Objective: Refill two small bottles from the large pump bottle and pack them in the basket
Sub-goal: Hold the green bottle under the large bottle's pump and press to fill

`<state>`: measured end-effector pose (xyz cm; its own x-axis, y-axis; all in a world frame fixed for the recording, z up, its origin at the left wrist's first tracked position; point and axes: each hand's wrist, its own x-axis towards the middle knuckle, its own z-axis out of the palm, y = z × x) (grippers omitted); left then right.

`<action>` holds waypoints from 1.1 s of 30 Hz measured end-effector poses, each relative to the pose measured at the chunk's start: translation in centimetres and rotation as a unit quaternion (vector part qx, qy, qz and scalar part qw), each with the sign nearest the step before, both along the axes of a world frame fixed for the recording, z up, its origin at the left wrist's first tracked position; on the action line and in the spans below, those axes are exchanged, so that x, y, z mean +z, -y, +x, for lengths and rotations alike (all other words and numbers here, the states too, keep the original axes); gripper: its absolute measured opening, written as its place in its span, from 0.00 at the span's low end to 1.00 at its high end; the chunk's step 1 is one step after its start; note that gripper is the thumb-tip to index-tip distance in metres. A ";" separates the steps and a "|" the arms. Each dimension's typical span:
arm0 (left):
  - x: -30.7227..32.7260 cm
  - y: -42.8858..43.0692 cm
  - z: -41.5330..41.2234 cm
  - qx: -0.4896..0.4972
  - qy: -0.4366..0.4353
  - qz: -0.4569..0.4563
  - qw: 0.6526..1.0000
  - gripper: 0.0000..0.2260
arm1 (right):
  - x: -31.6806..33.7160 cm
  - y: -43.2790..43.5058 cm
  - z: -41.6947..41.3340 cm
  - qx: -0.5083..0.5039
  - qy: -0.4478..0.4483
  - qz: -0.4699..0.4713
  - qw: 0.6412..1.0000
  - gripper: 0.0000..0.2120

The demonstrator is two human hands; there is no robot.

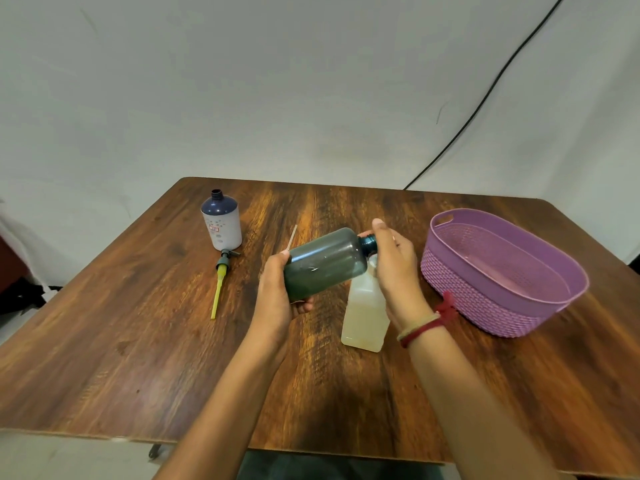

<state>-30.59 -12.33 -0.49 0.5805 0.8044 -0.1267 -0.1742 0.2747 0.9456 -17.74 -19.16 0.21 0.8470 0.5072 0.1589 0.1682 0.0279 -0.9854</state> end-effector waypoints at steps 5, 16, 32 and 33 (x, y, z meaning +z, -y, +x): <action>-0.6 0.0 0.2 -0.006 -0.005 0.001 1.000 0.15 | -0.7 -0.1 0.1 -0.012 0.021 -0.040 0.999 0.26; -1.3 0.3 1.0 0.027 0.006 -0.018 0.999 0.15 | -0.7 0.4 1.0 0.074 -0.020 0.048 0.996 0.15; -1.1 0.0 1.4 0.037 -0.007 -0.025 0.999 0.16 | -0.5 0.7 1.4 0.095 -0.026 0.025 0.995 0.15; -1.2 0.0 1.4 0.036 -0.009 -0.025 0.999 0.16 | -0.6 0.7 1.3 0.096 -0.020 0.020 0.995 0.15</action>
